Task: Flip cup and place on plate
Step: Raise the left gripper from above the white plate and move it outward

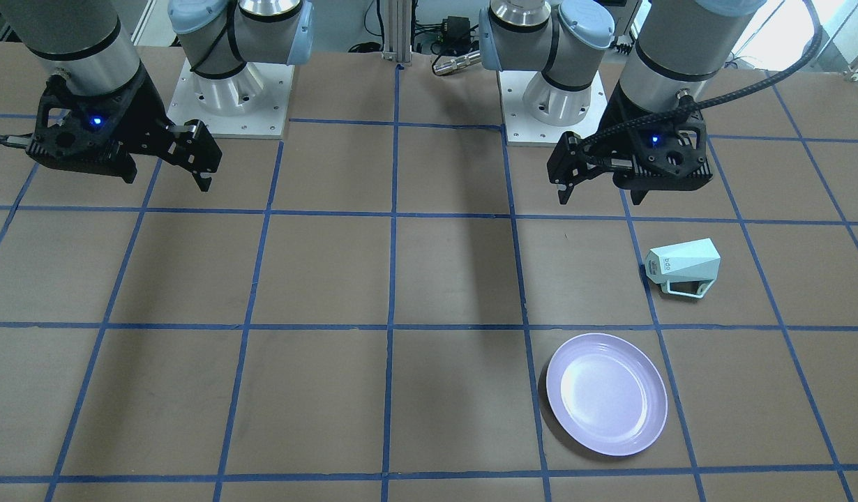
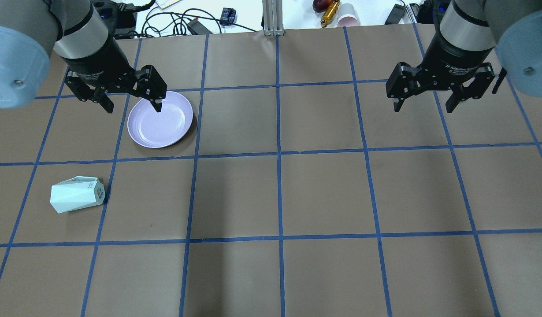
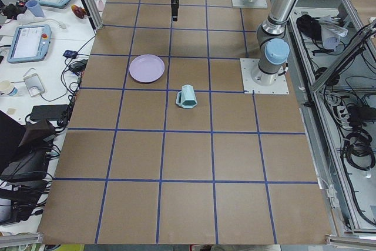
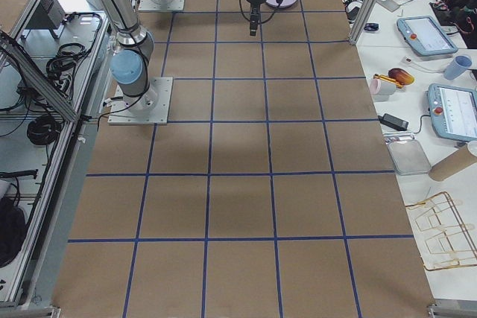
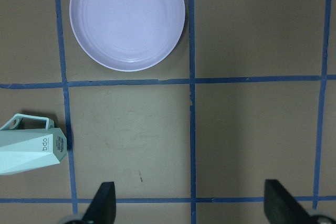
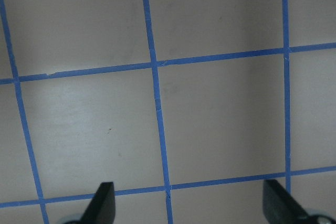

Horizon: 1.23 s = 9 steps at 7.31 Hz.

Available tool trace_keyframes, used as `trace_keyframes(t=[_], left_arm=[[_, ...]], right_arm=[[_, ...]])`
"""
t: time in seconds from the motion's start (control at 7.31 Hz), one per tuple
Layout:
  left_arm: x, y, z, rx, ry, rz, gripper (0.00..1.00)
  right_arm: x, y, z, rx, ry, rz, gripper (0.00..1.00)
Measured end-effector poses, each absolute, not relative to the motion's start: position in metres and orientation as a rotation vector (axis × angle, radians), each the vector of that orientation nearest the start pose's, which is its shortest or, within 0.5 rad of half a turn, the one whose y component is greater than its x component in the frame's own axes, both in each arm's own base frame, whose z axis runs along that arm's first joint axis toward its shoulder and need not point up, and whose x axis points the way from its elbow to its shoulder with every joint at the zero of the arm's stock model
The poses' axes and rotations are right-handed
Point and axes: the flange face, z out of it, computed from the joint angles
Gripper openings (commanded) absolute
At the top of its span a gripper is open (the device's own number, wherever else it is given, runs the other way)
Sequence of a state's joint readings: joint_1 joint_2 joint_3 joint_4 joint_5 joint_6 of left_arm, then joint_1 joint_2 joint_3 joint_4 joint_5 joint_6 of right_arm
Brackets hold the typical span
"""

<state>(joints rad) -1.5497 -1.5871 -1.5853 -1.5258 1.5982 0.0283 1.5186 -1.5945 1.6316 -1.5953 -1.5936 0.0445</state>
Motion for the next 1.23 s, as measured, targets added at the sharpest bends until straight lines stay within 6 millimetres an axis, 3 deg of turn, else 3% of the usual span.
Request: trace_keyframes(t=[0.82, 1.09, 1.23], left_arm=[[-0.112, -0.504, 0.477, 0.002, 3.108, -0.015, 1.0], [-0.082, -0.508, 0.476, -0.081, 3.106, 0.009, 1.0], [-0.052, -0.513, 0.473, -0.128, 3.118, 0.019, 1.0]], right_arm=[[0.106, -0.486, 0.472, 0.153, 3.161, 0.02, 1.0], [0.106, -0.486, 0.472, 0.153, 3.161, 0.02, 1.0], [0.106, -0.487, 0.472, 0.153, 3.16, 0.02, 1.0]])
